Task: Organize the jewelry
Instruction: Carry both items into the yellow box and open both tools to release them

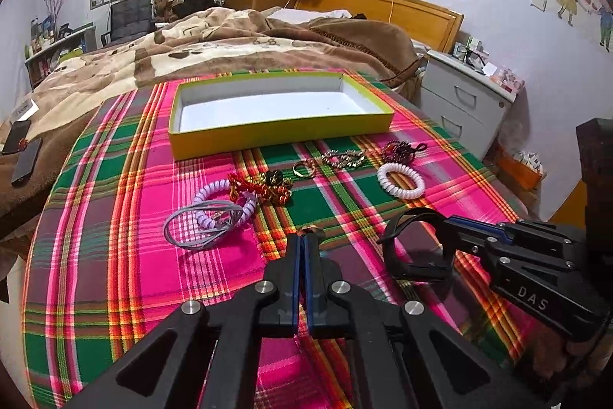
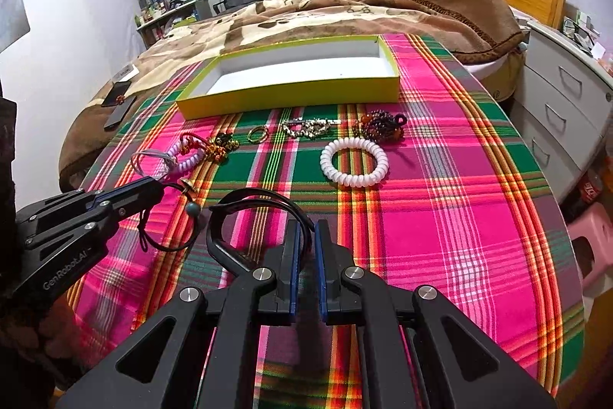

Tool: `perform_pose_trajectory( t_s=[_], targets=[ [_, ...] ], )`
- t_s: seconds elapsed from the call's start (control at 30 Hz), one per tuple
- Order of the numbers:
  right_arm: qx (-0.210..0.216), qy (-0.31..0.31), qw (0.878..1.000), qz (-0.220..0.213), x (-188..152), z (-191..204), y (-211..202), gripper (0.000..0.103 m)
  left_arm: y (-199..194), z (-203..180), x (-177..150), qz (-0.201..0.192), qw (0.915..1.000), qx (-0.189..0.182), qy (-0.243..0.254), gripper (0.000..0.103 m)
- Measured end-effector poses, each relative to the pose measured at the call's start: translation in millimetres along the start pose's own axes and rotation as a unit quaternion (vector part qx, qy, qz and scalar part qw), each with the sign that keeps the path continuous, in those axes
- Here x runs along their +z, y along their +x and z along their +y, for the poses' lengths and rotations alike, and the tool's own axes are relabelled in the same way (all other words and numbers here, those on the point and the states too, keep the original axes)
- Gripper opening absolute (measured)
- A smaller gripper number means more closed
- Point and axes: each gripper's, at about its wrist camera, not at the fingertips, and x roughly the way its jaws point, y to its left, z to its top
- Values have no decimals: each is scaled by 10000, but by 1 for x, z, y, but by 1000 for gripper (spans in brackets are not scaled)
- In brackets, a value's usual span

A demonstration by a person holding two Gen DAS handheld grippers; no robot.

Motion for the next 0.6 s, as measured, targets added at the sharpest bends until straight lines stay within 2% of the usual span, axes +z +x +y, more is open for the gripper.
perform_pose_trajectory(
  t_s=[0.27, 0.6],
  targets=[
    [-4, -19, 9998, -179, 10, 2, -9, 7, -21, -6, 13, -256, 9995, -139, 114, 1],
    [-24, -42, 9992, -397, 43, -4, -9, 8, -23, 1, 48, -504, 9985, -31, 218, 1]
  ],
)
